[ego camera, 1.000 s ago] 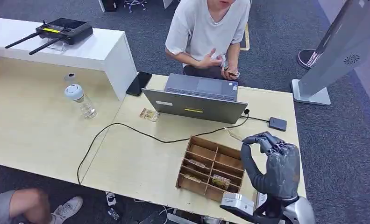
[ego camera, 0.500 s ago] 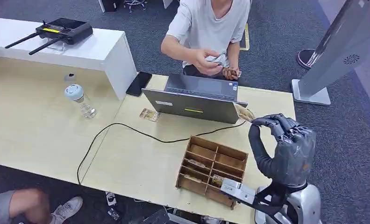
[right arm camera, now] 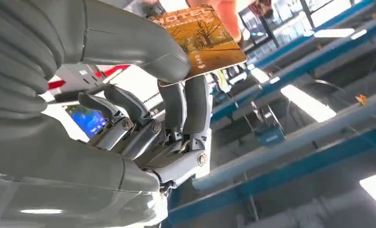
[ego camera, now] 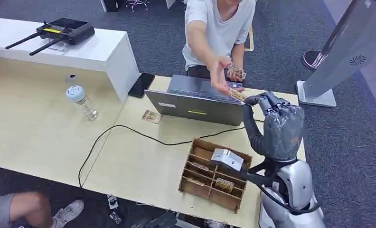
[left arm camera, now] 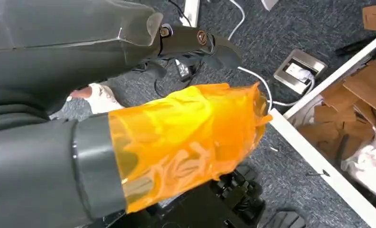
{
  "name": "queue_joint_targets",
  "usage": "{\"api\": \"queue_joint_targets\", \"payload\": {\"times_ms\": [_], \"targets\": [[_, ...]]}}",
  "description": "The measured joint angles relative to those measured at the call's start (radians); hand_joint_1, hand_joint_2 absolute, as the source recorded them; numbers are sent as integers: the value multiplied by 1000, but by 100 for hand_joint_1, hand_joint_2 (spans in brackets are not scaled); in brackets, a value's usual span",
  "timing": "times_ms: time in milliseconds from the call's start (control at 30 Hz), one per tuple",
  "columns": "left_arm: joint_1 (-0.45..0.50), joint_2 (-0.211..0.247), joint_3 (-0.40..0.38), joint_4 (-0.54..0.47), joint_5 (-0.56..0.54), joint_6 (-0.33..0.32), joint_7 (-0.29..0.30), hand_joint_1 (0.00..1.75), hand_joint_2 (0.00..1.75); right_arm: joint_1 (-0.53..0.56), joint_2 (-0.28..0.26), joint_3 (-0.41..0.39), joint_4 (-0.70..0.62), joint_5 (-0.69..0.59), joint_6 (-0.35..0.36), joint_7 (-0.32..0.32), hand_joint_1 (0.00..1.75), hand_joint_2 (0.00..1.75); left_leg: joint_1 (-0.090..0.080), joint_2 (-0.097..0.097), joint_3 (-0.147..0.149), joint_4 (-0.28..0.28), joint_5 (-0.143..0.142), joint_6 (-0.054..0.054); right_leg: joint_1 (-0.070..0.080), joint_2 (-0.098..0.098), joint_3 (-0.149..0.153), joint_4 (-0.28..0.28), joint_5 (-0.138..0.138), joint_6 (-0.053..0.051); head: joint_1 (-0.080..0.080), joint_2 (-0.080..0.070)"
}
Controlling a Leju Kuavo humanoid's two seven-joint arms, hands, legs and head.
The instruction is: Pass the card to the sensor for recognition and then transmit it.
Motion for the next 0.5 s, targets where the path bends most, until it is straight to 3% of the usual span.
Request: {"api": "queue_joint_targets", "payload": {"times_ms": [500], "targets": [[-21, -2, -21, 33, 0, -2, -7, 0, 0, -41, 35, 24, 116, 4, 30, 23, 175, 175, 0, 0, 0, 0, 0, 0, 0, 0, 0, 0, 0, 0, 0, 0]]}}
